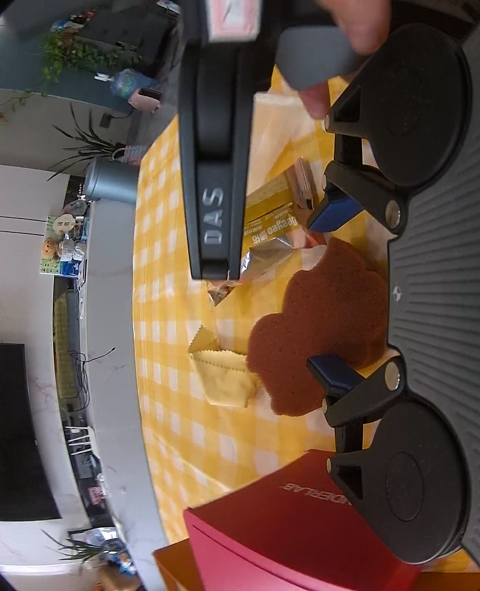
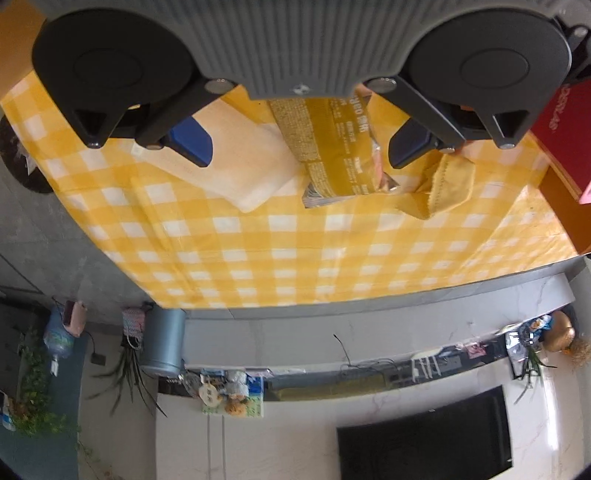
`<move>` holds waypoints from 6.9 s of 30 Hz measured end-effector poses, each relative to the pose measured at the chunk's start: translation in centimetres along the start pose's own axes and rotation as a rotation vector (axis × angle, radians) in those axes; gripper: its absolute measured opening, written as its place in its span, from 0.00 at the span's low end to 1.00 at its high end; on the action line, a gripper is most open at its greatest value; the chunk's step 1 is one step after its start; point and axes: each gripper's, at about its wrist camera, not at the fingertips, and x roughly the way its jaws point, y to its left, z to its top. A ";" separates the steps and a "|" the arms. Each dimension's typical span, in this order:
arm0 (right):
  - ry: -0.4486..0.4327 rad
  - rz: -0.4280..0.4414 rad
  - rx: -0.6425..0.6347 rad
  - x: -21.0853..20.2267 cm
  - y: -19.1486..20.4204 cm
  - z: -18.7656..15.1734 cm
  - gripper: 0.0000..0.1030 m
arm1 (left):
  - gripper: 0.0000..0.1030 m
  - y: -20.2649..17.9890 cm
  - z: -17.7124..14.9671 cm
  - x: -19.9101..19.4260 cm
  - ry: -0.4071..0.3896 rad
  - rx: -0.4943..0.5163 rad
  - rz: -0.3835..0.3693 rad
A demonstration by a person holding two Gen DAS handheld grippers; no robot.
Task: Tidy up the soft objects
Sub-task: 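Grasp the brown bear sponge with the left tool while the right tool grasps the yellow snack packet, then lift the sponge in the left tool while the right tool carries the snack packet to the box, then release the snack packet into the box with the right tool while the left tool drops the sponge inside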
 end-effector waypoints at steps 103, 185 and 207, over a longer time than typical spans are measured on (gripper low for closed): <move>0.267 -0.167 0.136 -2.9 -3.5 -3.2 0.38 | 0.82 -0.5 2.3 5.2 0.159 -0.168 0.217; -0.075 0.372 -0.455 -8.8 34.1 4.2 0.37 | 0.81 32.8 2.6 -16.3 -0.265 -0.307 0.098; 0.075 0.265 -1.246 -1.2 40.8 1.8 0.38 | 0.81 34.9 2.4 -16.4 -0.215 -0.357 0.078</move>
